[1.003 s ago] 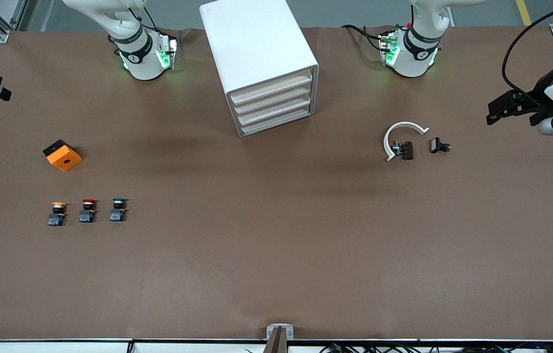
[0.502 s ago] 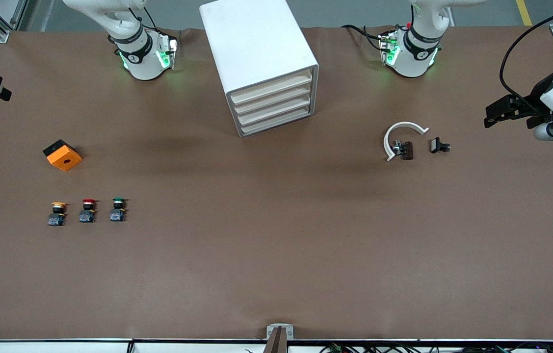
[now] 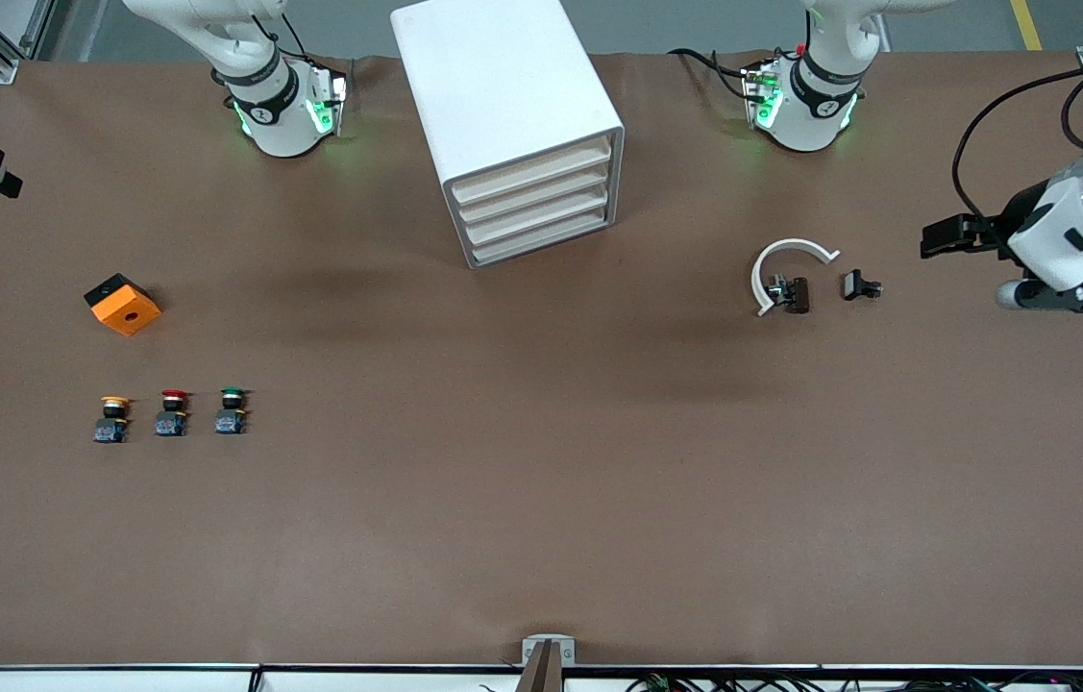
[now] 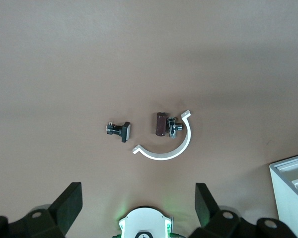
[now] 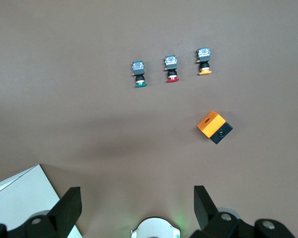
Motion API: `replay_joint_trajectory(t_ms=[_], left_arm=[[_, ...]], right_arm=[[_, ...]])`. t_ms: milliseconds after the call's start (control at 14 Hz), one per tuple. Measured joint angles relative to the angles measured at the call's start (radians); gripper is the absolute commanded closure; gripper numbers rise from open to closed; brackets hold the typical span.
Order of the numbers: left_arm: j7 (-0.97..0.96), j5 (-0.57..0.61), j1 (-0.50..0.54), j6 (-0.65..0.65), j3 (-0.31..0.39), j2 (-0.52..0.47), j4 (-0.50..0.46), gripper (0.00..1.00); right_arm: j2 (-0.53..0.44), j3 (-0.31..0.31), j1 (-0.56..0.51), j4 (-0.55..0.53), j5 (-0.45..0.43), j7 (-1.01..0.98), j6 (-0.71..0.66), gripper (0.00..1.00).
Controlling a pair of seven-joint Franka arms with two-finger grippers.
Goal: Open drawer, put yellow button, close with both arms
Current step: 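Reach the left gripper toward the front of the white cabinet drawer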
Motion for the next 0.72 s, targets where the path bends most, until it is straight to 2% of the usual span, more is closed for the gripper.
replay_joint_trajectory(t_ms=[215,717], left_arm=[[-0.048,0.000,-0.031,0.004,-0.012,0.043,0.000,0.00],[-0.306,-0.008,-0.051,0.065,-0.113,0.127,0.006,0.00]], right_arm=[[0.000,0.000,0.000,0.000,0.000,0.000,0.001,0.00],[0.000,0.000,0.000,0.000,0.000,0.000,0.001,0.00]])
